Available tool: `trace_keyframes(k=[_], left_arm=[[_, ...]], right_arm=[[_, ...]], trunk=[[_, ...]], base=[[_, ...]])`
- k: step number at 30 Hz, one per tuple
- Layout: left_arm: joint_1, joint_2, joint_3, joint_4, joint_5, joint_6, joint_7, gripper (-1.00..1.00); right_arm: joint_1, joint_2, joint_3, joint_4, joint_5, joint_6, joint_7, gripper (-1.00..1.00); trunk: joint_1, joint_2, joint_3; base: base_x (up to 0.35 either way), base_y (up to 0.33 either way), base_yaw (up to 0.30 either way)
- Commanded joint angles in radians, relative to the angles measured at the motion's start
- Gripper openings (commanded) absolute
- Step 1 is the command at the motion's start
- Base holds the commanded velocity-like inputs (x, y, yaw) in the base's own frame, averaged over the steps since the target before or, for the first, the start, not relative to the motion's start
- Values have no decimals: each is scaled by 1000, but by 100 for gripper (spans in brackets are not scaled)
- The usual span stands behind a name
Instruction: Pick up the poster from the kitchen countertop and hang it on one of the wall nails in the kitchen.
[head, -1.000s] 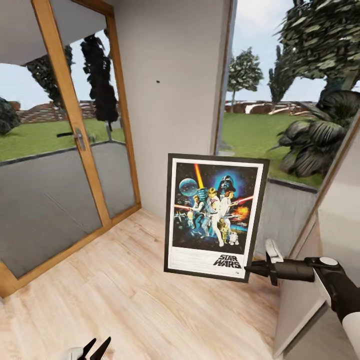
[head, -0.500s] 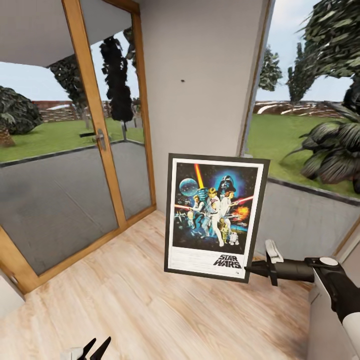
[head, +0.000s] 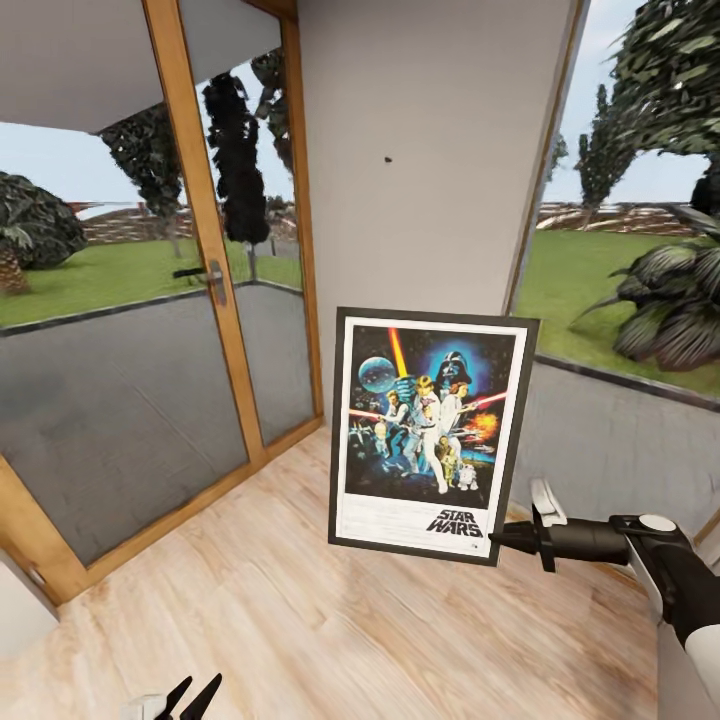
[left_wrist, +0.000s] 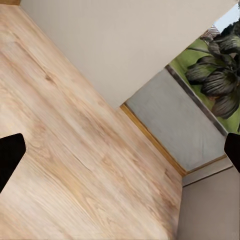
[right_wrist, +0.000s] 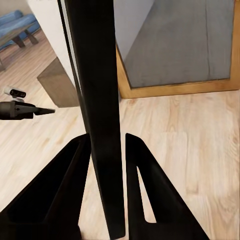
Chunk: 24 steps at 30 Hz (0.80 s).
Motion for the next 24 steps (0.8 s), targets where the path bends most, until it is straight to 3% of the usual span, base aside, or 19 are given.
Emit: trace_keyframes(k=[1, 18, 24], left_arm=[[-1, 0, -3, 1, 4, -5, -2, 100], [-1, 0, -3, 0, 4, -5, -3, 100], [-1, 0, -3, 0, 4, -5, -3, 100]], right_arm=[[-1, 0, -1, 0, -1, 12, 5, -100], [-1, 0, 0, 0, -1, 12, 5, -100], [-1, 0, 0, 0, -1, 12, 5, -100]], trunk=[[1, -2, -2], [1, -2, -2], [1, -2, -1]], base=[[180, 262, 0], [186, 299, -1], [191, 306, -174]])
